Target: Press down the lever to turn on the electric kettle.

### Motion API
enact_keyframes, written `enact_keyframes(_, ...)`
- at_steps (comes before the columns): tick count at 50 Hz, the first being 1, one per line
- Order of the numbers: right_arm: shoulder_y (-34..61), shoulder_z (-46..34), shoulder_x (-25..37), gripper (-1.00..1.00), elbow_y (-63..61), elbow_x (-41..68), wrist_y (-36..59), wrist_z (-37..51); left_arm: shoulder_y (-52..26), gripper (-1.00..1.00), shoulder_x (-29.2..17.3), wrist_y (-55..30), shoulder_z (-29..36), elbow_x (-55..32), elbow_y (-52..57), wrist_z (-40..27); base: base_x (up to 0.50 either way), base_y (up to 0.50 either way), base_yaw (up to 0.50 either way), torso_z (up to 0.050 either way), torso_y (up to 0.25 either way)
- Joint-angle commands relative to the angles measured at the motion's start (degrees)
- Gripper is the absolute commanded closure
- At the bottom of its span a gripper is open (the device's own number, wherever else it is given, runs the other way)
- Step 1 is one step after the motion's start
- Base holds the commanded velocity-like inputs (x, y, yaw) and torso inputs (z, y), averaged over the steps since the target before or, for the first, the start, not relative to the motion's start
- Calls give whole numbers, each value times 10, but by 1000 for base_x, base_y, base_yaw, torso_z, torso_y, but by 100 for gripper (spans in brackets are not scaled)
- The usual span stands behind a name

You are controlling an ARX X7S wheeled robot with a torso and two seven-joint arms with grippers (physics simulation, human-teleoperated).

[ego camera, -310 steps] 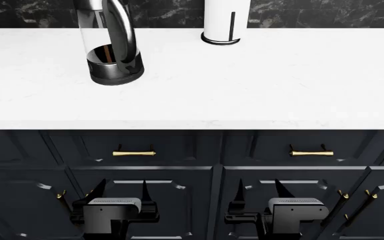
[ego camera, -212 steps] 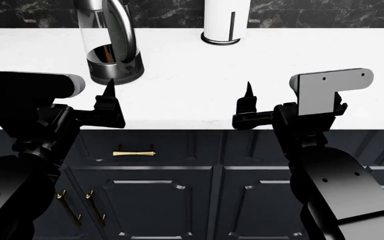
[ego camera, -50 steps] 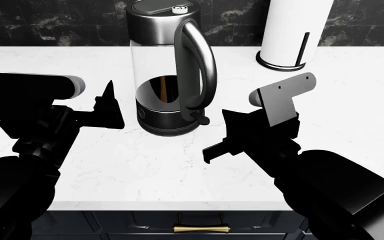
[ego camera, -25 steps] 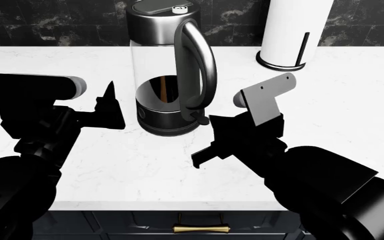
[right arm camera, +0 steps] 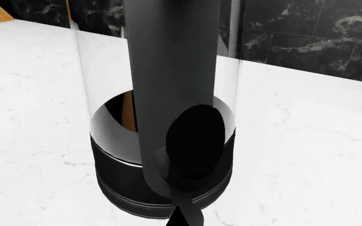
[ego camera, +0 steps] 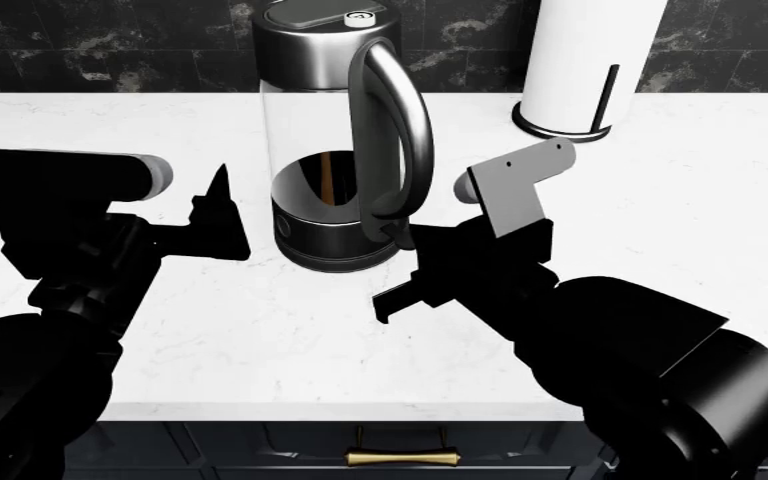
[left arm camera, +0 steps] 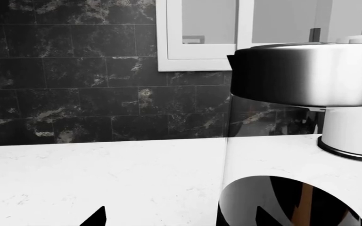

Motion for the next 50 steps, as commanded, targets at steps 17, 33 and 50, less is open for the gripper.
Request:
enact_keyframes(17, 10, -19, 2, 100, 44, 5, -4, 17, 4, -100, -4, 5, 1, -6, -2, -6, 0, 0, 0, 0, 0)
enact_keyframes(33, 12, -35, 12, 100, 64, 7, -21, 16, 4, -100, -5, 7, 4, -10, -4, -9, 0, 0, 0, 0, 0)
enact_keyframes(50, 19, -36, 7, 100, 81, 11, -17, 32, 4, -100, -7, 7, 5, -15, -5, -13, 0, 0, 0, 0, 0)
